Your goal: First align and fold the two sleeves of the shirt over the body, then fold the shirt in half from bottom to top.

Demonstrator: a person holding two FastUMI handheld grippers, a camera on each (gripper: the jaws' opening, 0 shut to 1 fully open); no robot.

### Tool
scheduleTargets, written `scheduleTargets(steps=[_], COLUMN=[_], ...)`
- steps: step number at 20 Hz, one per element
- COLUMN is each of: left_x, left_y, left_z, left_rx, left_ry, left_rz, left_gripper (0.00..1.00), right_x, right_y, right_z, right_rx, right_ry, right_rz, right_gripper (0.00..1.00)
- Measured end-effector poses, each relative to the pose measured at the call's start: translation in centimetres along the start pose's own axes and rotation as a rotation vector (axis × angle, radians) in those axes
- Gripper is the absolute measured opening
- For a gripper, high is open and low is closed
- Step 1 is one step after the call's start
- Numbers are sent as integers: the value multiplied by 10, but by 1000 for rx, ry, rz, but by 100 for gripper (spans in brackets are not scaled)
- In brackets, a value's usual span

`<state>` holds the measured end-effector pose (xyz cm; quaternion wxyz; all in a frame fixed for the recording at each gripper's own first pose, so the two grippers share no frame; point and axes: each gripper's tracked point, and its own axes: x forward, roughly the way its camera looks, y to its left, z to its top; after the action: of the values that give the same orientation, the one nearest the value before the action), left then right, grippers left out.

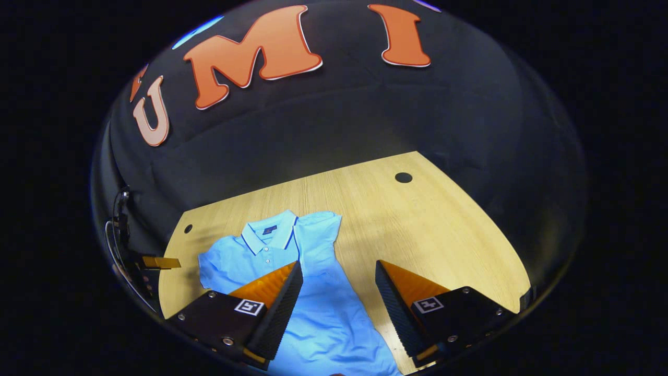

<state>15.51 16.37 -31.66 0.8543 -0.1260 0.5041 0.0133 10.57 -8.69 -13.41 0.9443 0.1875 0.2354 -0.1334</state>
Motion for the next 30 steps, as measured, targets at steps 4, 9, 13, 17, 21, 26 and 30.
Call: scheduleTargets(steps=[4,9,13,17,21,26,30], left_x=[38,74,90,97,97,77,62], left_y=[10,14,14,10,-4,-31,-71], left_z=[-3,-7,-17,-19,-18,1,17], left_rx=[44,26,15,23,-3,36,130], left_ry=[93,187,262,286,273,205,152], left_rz=[16,31,77,106,80,16,-58], left_gripper=[97,94,76,51,13,8,7], right_x=[-25,-51,-65,-81,-93,-99,-101], right_y=[-7,-14,-20,-27,-40,-49,-49], right_z=[-8,-24,-30,-34,-42,-53,-60], right_rx=[41,48,31,18,-1,-10,-8], right_ry=[-37,-63,-73,-85,-86,-68,-59], right_rz=[-27,-72,-87,-91,-110,-112,-105], right_gripper=[89,88,89,89,89,89,89])
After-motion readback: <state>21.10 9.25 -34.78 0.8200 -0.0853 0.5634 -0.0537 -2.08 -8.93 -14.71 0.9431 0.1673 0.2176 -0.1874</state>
